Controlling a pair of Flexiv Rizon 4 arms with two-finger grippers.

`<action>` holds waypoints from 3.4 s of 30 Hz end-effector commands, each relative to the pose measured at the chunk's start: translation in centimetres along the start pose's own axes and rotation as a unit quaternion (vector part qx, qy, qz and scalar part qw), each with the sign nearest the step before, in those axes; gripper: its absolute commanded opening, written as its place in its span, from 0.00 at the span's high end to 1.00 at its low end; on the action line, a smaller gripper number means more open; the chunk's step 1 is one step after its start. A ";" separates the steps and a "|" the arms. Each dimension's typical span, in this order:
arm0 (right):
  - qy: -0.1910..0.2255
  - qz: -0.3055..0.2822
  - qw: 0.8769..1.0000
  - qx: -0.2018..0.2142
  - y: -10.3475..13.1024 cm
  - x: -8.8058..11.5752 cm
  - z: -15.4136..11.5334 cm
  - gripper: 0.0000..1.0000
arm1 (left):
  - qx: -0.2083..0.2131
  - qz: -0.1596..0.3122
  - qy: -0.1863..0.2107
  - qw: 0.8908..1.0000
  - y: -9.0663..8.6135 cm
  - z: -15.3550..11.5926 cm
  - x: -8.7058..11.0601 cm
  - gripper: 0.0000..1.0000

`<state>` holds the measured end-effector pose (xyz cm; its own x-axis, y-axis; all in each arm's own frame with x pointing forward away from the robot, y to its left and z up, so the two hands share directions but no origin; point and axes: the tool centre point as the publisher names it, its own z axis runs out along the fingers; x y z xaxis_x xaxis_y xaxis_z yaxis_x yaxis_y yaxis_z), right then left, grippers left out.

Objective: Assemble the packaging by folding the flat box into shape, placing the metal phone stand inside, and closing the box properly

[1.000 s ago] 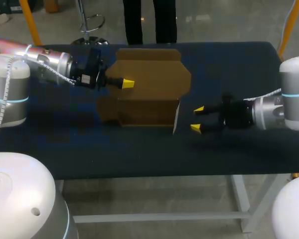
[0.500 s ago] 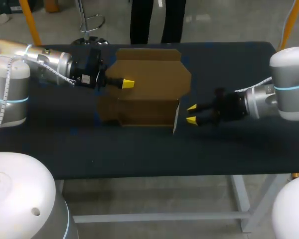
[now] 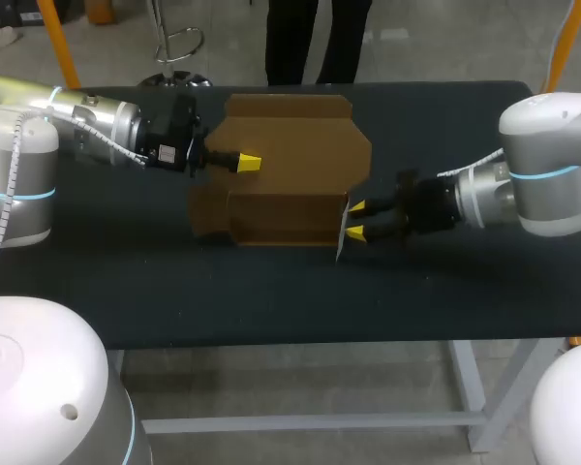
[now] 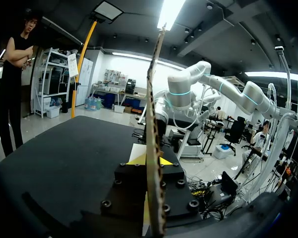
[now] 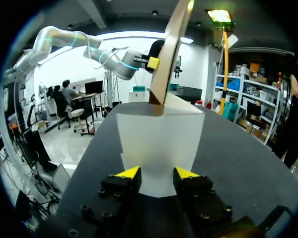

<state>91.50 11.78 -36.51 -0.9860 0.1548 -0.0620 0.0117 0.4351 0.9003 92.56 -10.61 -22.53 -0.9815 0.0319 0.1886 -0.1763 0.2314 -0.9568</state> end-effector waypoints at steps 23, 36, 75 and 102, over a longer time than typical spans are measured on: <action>-0.085 0.036 0.996 -0.001 0.9 0.2 1.8 0.51 | -0.001 0.000 0.002 1.000 0.2 0.0 -0.1 1.00; -0.150 0.063 0.987 0.004 1.3 0.4 2.5 0.51 | -0.001 0.000 0.002 1.000 0.2 0.0 -0.1 1.00; -0.332 0.151 0.931 0.031 1.2 -0.1 4.0 0.49 | -0.001 0.000 0.002 1.000 0.2 0.0 -0.1 1.00; -0.418 0.192 0.887 0.042 0.9 -1.1 4.3 0.53 | -0.001 0.000 0.002 1.000 0.2 0.0 -0.1 1.00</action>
<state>93.05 14.71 -37.03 -0.6112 0.7914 0.0140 0.3697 0.2698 0.8891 92.64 -10.25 -22.36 -0.9817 0.0308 0.1882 -0.1762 0.2313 -0.9568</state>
